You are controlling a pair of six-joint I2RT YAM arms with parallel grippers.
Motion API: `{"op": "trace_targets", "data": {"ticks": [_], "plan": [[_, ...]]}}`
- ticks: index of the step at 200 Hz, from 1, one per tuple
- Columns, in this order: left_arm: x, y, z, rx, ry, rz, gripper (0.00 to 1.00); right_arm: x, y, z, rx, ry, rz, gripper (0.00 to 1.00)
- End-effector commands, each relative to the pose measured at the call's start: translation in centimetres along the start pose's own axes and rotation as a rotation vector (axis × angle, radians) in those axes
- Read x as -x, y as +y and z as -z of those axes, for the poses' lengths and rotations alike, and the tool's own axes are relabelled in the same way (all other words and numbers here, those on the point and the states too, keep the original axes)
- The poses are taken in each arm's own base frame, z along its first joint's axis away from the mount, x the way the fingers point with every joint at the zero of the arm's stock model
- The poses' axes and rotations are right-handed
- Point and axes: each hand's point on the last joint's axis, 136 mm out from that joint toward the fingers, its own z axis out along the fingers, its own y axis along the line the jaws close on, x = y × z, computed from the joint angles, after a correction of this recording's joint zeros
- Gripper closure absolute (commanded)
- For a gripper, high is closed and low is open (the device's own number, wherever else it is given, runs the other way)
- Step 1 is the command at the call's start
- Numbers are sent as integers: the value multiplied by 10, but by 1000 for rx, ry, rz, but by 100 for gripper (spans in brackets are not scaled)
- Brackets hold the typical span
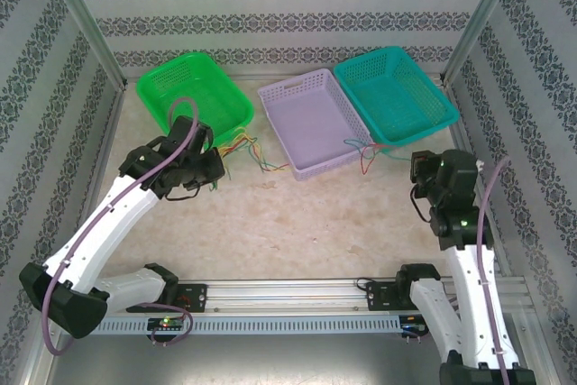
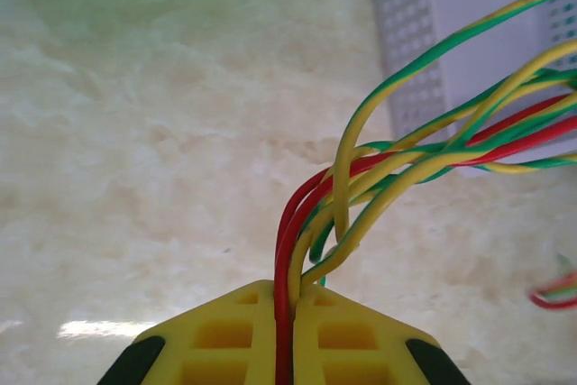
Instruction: Untangle the cables
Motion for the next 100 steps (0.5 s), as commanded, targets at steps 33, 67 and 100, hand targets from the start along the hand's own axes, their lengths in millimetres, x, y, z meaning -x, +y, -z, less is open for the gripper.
{"op": "trace_targets", "data": {"ticks": [33,67,100], "plan": [[-34,26,-46,65,119,-96,100,-18,66,8,82,115,384,100],[-40,27,-79,61,145,-92,100,-45,81,5,118,164,482,100],[-43,27,-108,84,184,-91,100,-75,75,-7,107,217,515,100]]}}
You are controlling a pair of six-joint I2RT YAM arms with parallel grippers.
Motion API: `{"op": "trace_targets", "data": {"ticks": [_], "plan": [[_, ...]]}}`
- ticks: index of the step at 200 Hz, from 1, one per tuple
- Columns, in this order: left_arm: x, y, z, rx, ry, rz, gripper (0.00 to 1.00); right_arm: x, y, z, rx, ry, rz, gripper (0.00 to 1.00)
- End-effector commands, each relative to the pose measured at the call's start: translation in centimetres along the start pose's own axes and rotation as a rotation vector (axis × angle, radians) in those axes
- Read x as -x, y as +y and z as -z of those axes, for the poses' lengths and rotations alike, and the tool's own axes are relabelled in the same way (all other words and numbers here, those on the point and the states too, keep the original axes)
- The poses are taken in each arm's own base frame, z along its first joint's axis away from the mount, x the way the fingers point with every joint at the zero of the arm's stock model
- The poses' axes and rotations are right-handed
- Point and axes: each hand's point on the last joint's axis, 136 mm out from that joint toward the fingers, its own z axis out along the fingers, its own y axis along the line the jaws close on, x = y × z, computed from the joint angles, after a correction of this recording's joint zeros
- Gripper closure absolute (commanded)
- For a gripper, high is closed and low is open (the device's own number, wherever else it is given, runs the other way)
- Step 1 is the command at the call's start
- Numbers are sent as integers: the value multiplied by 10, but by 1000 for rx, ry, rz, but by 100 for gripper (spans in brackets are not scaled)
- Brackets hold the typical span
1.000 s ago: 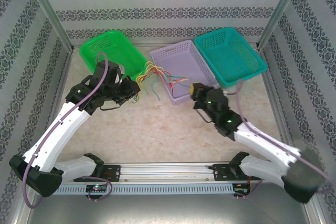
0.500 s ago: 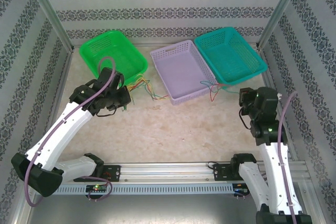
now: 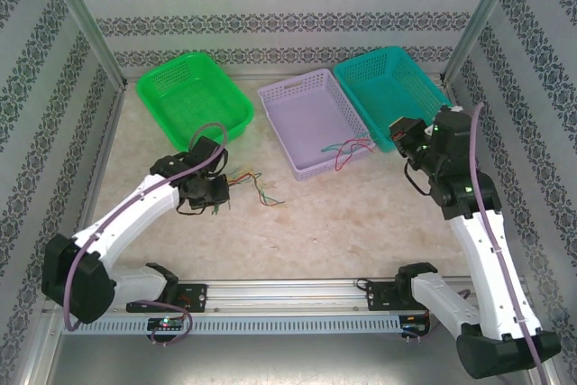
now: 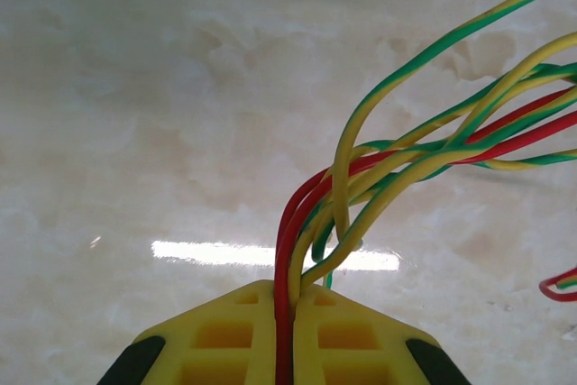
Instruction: Untangle the cables
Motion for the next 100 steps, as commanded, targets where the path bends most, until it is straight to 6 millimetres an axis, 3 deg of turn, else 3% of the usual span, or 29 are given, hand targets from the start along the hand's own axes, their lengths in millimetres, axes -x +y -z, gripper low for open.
{"op": "trace_targets", "data": {"ticks": [1,24,50,64,100], "plan": [[17,-13,-13,-42,-40,-21,100,-10,5,-7,-7,1,59,100],[19,-14,-20,-36,-33,-34,94,-40,4,-21,-28,50,88,100],[18,-13,-20,-24,-19,-44,64,-69,-5,-37,-52,86,104,100],[17,-11,-18,-12,-18,-44,53,-82,-8,-45,-56,103,112,100],[25,-18,5,-47,-64,-40,42,-102,-18,-61,-86,149,130,100]]}}
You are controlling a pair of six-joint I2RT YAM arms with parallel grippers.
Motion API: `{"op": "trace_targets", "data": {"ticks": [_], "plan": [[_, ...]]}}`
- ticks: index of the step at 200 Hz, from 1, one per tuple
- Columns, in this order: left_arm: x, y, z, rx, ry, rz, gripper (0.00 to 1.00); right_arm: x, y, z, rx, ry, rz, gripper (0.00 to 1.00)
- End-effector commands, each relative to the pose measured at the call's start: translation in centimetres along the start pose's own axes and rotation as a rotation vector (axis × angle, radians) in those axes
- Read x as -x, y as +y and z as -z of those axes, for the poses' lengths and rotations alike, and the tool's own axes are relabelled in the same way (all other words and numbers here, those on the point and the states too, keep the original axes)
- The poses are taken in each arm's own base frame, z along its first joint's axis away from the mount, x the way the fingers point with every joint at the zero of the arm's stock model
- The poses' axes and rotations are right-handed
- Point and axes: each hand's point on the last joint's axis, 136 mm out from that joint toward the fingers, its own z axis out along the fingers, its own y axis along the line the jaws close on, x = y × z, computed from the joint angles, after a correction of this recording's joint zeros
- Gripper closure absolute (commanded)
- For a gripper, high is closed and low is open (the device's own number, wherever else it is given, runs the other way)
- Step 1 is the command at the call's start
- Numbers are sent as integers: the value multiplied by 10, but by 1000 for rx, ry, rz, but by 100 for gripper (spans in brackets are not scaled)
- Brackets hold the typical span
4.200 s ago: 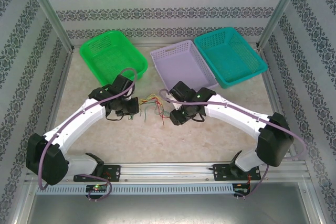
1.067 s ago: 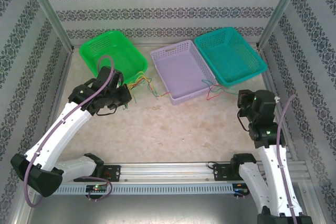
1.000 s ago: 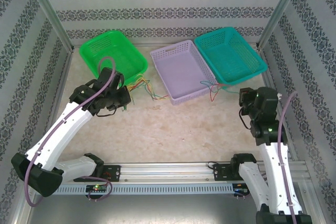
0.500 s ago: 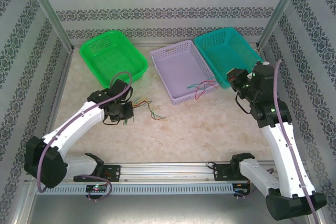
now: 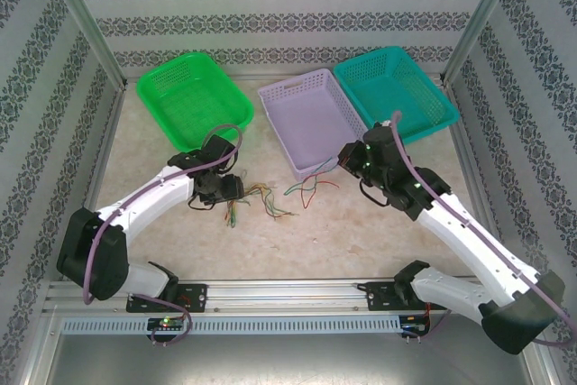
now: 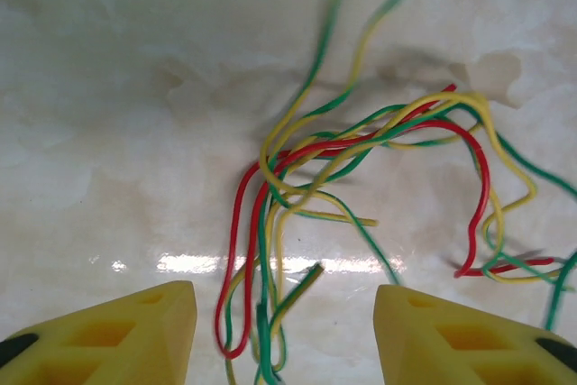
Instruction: Untangle the cables
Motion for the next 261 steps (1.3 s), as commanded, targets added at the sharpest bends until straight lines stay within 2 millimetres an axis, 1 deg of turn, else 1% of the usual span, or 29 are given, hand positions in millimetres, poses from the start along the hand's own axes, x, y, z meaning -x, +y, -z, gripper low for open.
{"op": "trace_targets", "data": {"ticks": [1,14,27,40,60,73,86,98,118,143,168,212,227,238,261], "plan": [[14,-9,26,-40,-61,-6,41,3,1,-9,1,-41,-12,100],[19,-20,42,-98,-89,0,41,2,-2,-11,-14,-41,-22,100],[23,-39,63,-198,-127,-10,41,4,-7,-11,-36,-47,-37,100],[23,-61,86,-319,-163,-41,43,6,-18,-10,-90,-49,-83,100],[15,-94,115,-531,-199,-89,46,8,-31,-9,-140,-46,-183,100],[4,-115,129,-667,-201,-122,47,8,-37,-9,-159,-40,-252,100],[-7,-133,139,-775,-197,-157,48,8,-39,-7,-167,-34,-321,100],[-18,-148,143,-844,-202,-205,50,7,-40,-7,-164,-27,-388,100],[-34,-167,140,-898,-204,-253,47,5,-42,-8,-172,-6,-476,100],[-46,-185,125,-880,-188,-278,41,2,-42,-8,-172,4,-559,100],[-45,-195,111,-856,-199,-270,37,-2,-42,-9,-165,23,-612,100],[-33,-203,95,-820,-234,-262,37,-6,-40,-7,-151,48,-649,100],[-29,-206,92,-813,-242,-265,39,-7,-41,-6,-147,53,-658,100],[-27,-209,91,-807,-248,-269,43,-8,-42,-5,-147,55,-660,100],[-22,-212,90,-805,-258,-264,59,-9,-43,-4,-147,55,-660,100]]}}
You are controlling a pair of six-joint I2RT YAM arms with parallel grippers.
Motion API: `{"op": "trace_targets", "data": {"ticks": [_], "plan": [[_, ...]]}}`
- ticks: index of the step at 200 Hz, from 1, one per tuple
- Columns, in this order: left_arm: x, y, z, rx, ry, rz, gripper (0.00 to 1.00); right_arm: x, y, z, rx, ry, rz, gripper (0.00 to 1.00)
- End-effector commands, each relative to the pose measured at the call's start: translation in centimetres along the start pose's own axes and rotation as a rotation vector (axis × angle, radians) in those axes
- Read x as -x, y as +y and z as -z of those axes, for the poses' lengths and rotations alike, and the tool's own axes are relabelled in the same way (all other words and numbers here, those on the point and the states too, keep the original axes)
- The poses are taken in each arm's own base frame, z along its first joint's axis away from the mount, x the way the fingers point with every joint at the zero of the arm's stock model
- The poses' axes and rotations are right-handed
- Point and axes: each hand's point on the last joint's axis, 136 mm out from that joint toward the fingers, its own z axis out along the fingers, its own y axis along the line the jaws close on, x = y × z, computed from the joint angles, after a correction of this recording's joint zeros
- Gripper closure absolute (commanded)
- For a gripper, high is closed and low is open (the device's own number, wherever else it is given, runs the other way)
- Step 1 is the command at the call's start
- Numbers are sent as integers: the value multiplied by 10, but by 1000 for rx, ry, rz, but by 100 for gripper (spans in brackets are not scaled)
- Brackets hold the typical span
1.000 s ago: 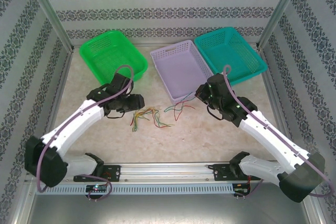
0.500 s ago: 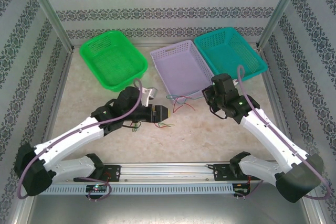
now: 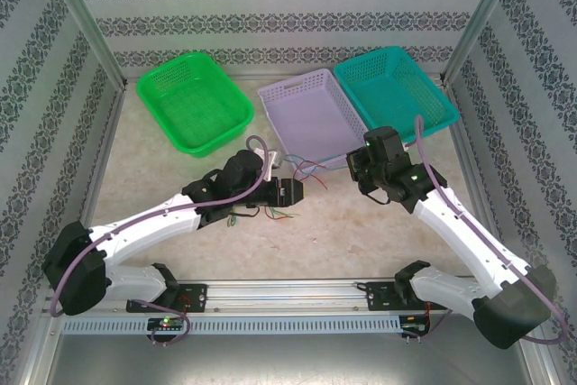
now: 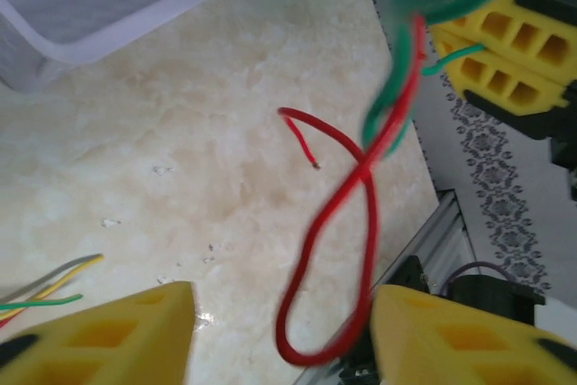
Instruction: Untangle the cables
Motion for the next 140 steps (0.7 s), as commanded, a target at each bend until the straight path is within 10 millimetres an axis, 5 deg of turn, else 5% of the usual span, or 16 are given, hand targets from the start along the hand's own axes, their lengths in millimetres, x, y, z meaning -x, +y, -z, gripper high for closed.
{"op": "trace_targets", "data": {"ticks": [1,26,80,140], "plan": [[25,-24,2,-52,-84,-41,60,2,-4,5,4,6,-29,100],[25,-27,3,-68,-83,-35,64,4,-6,5,5,4,-30,100],[23,-57,27,-226,-78,19,32,16,-2,4,28,29,-55,100],[44,-47,18,-359,-77,294,38,19,2,-2,75,84,-134,100]]}}
